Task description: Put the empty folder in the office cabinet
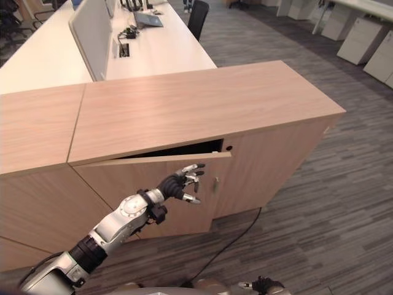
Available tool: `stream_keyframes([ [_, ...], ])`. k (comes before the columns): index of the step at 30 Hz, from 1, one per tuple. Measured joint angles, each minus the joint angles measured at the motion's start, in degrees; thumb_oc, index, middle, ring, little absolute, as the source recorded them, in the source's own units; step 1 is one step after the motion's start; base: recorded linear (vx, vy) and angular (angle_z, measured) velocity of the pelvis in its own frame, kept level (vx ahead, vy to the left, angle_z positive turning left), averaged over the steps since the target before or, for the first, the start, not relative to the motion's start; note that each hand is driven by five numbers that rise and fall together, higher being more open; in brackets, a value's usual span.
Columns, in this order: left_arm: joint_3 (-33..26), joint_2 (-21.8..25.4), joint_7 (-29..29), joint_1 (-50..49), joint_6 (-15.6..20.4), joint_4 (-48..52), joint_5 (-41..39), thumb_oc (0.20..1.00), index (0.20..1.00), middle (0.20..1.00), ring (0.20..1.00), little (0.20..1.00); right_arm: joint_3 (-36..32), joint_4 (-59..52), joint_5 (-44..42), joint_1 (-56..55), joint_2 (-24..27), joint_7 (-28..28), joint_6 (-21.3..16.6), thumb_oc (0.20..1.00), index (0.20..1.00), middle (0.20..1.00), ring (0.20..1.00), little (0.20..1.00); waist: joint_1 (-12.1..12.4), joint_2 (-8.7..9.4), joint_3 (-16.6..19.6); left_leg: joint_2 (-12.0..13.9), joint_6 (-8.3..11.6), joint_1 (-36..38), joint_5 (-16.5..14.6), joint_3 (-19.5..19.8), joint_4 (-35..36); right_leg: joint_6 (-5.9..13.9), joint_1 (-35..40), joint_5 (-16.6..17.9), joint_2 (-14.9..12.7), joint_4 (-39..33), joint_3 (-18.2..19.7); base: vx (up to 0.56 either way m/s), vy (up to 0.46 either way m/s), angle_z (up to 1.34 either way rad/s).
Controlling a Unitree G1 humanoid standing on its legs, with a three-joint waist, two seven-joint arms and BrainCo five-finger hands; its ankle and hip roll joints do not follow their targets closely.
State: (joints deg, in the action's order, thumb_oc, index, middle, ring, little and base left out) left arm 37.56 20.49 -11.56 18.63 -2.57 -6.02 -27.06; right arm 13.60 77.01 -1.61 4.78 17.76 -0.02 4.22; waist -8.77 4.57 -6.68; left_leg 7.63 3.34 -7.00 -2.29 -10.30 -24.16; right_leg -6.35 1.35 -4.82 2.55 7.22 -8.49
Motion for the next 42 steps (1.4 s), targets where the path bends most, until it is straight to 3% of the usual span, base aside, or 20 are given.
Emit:
stream_keyframes([
  [2, 0.5, 0.0, -0.4, 0.1, 0.0, 0.0, -0.6, 1.0, 1.0, 1.0, 1.0, 1.0, 0.1, 0.0, 0.0, -0.1, -0.5, 0.0, 0.0, 1.0, 1.0, 1.0, 1.0, 1.0, -0.3, -0.95, -0.7, -1.7, -0.02, 1.6, -1.0, 0.4, 2.0, -0.57, -0.4, 0.6, 0.8, -0.4, 0.6, -0.02, 0.065, -0.14],
  [3, 0.8, -0.4, -0.5, 0.1, -0.1, 0.0, -1.3, 1.0, 1.0, 1.0, 1.0, 1.0, 0.2, 0.0, 0.0, 0.0, -0.8, 0.0, 0.0, 1.0, 1.0, 1.0, 1.0, 1.0, -0.2, -1.57, -1.0, -4.1, -0.67, 2.6, -2.2, 1.8, 4.9, -0.48, -1.0, 1.4, 0.9, -0.9, 1.1, -0.01, 0.087, -0.24],
  [7, 0.4, -0.5, -0.4, 2.4, -0.1, -0.9, -1.3, 1.0, 1.0, 1.0, 1.0, 1.0, 0.2, -0.4, 0.0, -1.1, -1.6, 0.0, -0.1, 1.0, 1.0, 1.0, 1.0, 1.0, -1.1, -2.07, -0.7, -6.6, -1.52, 7.7, -2.5, 1.0, 16.0, -0.39, -0.7, 2.9, 1.8, -3.2, 0.4, -0.02, 0.042, 0.02],
  [10, -0.7, -0.4, 0.3, 3.5, 0.1, -5.5, -0.9, 1.0, 1.0, 1.0, 1.0, 1.0, 0.1, -0.5, 0.0, -2.2, -1.8, 0.0, 0.0, 1.0, 1.0, 1.0, 1.0, 1.0, -0.6, -2.23, -0.6, -6.7, -1.52, 10.6, -2.2, 3.7, 23.1, 0.27, -0.6, 4.3, 2.6, -5.8, -0.1, -0.03, 0.014, 0.14],
  [13, -3.3, -0.1, 1.8, 3.0, 0.1, -8.6, 0.6, 1.0, 1.0, 1.0, 1.0, 1.0, 0.1, -0.5, 0.0, -2.2, -2.0, 0.0, 0.0, 1.0, 1.0, 1.0, 1.0, 1.0, 0.2, -2.24, -0.2, -6.9, -1.67, 11.7, 1.3, 3.6, 26.6, 1.8, 0.0, 6.0, 2.5, -8.7, -0.5, 0.01, 0.03, 0.08],
  [15, -5.9, -0.1, 2.8, 1.8, 0.1, -9.8, 1.7, 1.0, 1.0, 1.0, 1.0, 1.0, 0.1, -0.5, 0.0, -2.4, -2.4, 0.0, 0.0, 1.0, 1.0, 1.0, 1.0, 1.0, 0.4, -2.58, 1.2, -6.9, -1.88, 12.2, 2.9, 3.3, 27.5, 2.03, 0.1, 6.1, 2.5, -9.3, -0.4, 0.0, 0.01, 0.03],
  [19, -7.9, -0.2, 3.9, 0.6, 0.1, -9.7, 3.1, 1.0, 1.0, 1.0, 1.0, 1.0, 0.1, -0.6, 0.0, -3.5, -2.7, 0.1, 0.0, 1.0, 1.0, 1.0, 1.0, 1.0, 1.7, -3.8, 3.0, -7.5, -2.45, 13.0, 3.3, 3.0, 28.6, 2.98, 1.2, 6.8, 2.0, -10.5, -0.4, 0.0, 0.006, 0.01],
  [26, -17.2, -0.2, 8.3, -1.5, 0.4, -9.9, 3.8, 1.0, 1.0, 1.0, 1.0, 1.0, 0.1, -2.9, 0.0, -3.8, -2.8, 0.1, 0.0, 1.0, 1.0, 1.0, 1.0, 1.0, 2.4, -4.71, 3.7, -8.3, -3.17, 14.8, 3.0, 2.6, 29.2, 3.5, 3.5, 7.6, 1.4, -12.2, -0.2, 0.0, 0.003, 0.0],
  [36, -21.3, -0.3, 10.8, -4.8, 1.6, -14.1, 3.0, 1.0, 1.0, 1.0, 1.0, 1.0, 0.2, -3.3, 0.0, -4.0, -2.8, 0.4, 0.0, 1.0, 1.0, 1.0, 1.0, 1.0, 3.0, -5.55, 4.2, -8.4, -3.69, 15.7, 2.6, 2.1, 29.3, 3.69, 4.1, 7.4, 1.2, -12.5, 0.1, 0.0, 0.009, -0.02],
  [42, -18.4, -0.1, 5.3, -10.6, 0.2, -22.2, -3.1, 1.0, 1.0, 1.0, 1.0, 1.0, 0.2, -2.8, 1.2, -4.1, -2.1, 1.3, 0.1, 1.0, 1.0, 1.0, 1.0, 1.0, 3.4, -6.76, 4.9, -8.5, -3.78, 15.4, 2.6, 2.5, 29.8, 3.59, 3.9, 7.4, 1.1, -12.5, -0.1, 0.0, 0.038, 0.03],
])
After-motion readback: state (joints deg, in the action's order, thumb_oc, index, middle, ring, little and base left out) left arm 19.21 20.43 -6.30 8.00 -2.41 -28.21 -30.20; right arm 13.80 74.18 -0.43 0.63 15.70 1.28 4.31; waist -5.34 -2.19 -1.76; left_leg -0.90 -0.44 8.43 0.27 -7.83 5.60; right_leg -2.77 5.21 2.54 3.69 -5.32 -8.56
